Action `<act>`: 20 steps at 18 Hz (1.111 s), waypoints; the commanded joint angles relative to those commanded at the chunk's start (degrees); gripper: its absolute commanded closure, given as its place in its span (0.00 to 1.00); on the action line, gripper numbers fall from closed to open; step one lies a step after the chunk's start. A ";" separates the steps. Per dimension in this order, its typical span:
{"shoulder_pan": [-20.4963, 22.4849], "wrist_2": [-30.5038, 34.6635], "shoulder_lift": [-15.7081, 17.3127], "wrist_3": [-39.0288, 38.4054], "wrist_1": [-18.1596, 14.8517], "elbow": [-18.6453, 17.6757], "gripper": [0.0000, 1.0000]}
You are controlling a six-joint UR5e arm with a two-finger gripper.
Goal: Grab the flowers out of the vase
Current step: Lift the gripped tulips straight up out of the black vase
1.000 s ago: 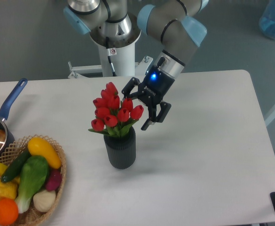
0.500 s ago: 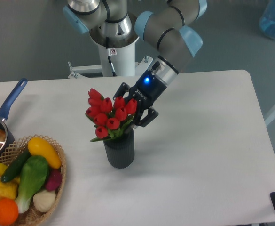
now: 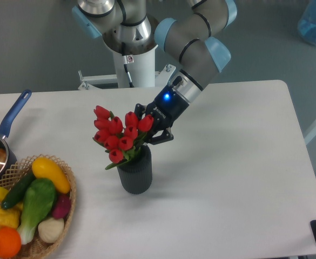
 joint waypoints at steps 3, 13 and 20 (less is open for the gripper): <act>0.18 -1.32 1.93 -4.64 0.00 0.61 1.00; 0.26 -1.85 9.22 -24.69 -2.80 6.85 1.00; 0.35 -1.94 13.09 -30.23 -8.26 9.67 1.00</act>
